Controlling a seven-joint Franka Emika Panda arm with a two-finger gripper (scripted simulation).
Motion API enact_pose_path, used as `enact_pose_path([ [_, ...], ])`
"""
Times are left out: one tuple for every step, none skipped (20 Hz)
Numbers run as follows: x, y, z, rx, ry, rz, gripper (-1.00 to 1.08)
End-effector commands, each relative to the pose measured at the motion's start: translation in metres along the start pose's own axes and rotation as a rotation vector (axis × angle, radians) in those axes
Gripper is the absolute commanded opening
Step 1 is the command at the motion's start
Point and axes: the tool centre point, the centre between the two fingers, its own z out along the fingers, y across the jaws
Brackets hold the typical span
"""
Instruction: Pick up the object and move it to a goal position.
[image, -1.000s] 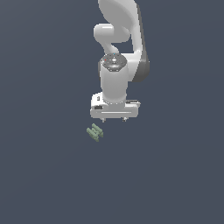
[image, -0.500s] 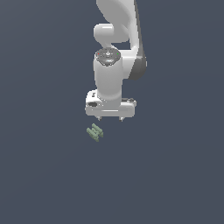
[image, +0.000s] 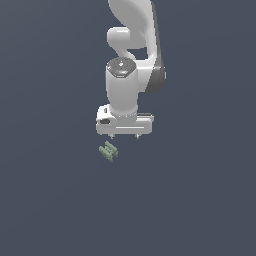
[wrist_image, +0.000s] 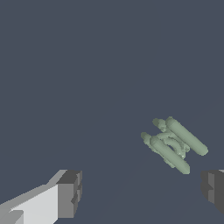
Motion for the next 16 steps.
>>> enact_pose_path([
  [0.0, 0.003, 0.003, -0.001, -0.001, -0.033, 1.0],
  [0.0, 0.005, 0.004, -0.002, -0.002, -0.049, 1.0],
  [0.0, 0.007, 0.006, -0.003, -0.002, -0.066, 1.0],
  [0.0, 0.009, 0.007, -0.003, -0.003, -0.084, 1.0],
  [0.0, 0.011, 0.009, -0.004, -0.003, -0.104, 1.0],
  [0.0, 0.013, 0.011, -0.005, -0.004, -0.125, 1.0],
  [0.0, 0.015, 0.013, -0.005, -0.004, -0.147, 1.0],
  [0.0, 0.017, 0.014, -0.006, -0.005, -0.17, 1.0],
  [0.0, 0.019, 0.016, -0.006, -0.006, -0.194, 1.0],
  [0.0, 0.022, 0.019, -0.007, -0.007, -0.218, 1.0],
  [0.0, 0.024, 0.021, -0.007, -0.007, -0.242, 1.0],
  [0.0, 0.027, 0.023, -0.008, -0.008, -0.266, 1.0],
  [0.0, 0.029, 0.025, -0.008, -0.009, -0.29, 1.0],
  [0.0, 0.031, 0.027, -0.008, -0.01, -0.314, 1.0],
  [0.0, 0.034, 0.029, -0.009, -0.01, -0.338, 1.0],
  [0.0, 0.036, 0.031, -0.009, -0.011, -0.362, 1.0],
])
